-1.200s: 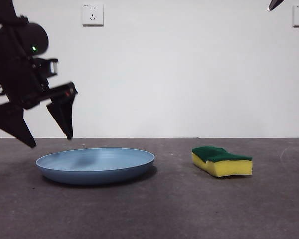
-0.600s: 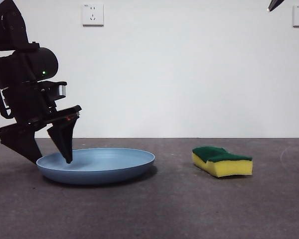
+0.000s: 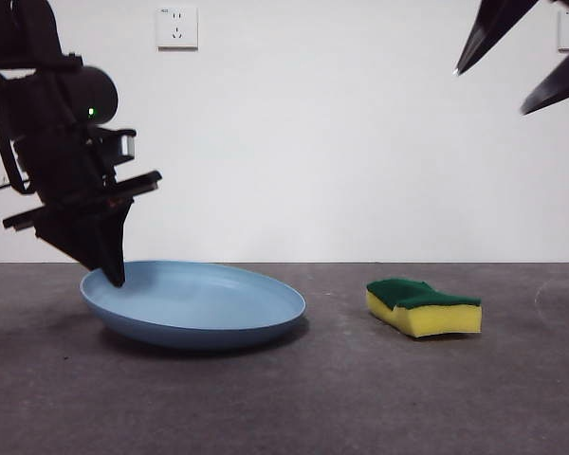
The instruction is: Pick up the plate,pick up the cloth,clean the plate with the cloth
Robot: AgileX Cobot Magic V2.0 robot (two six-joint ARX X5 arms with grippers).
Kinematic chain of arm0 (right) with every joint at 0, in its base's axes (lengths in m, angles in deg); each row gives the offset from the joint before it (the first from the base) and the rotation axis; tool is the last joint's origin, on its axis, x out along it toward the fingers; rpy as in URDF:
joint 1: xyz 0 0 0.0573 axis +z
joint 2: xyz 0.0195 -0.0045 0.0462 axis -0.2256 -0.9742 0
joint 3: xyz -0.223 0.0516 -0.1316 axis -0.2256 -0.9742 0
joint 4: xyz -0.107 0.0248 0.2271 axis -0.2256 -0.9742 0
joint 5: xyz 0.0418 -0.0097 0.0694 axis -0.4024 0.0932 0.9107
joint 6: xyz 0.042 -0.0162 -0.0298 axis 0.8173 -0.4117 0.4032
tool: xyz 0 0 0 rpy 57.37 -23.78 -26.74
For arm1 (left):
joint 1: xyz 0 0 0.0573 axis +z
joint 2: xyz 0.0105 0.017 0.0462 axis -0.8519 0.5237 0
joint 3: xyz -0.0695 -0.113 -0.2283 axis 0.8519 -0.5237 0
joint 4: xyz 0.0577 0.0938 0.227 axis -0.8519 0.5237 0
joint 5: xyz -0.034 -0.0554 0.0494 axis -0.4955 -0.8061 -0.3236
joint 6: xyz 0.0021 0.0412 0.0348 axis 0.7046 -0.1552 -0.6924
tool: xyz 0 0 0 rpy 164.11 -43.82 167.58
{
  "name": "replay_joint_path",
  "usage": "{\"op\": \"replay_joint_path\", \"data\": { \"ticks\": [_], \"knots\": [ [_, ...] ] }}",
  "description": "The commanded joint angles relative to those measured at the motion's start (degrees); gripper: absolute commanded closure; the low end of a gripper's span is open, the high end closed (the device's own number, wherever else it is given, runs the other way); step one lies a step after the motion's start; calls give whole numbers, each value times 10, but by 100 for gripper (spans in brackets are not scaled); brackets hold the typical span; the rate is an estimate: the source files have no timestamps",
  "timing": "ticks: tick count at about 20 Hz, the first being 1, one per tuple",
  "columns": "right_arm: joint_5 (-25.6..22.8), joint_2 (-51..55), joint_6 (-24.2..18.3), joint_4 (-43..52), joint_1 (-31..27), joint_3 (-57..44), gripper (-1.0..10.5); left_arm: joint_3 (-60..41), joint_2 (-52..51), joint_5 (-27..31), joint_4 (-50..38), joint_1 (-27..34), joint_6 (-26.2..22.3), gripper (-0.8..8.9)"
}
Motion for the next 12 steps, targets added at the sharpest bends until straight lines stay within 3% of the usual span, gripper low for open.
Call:
{"op": "replay_joint_path", "data": {
  "ticks": [1, 6, 12],
  "knots": [
    [-31, -35, -19, 3, 28, 30, 541, 6, -25, 3, 12, -5, -13, 821],
    [-115, -135, -42, 3, 83, 87, 541, 6, -98, 4, 35, -8, -13, 821],
    [-160, -254, -57, 9, 111, 97, 542, 6, -165, 3, 53, -8, -13, 821]
  ]
}}
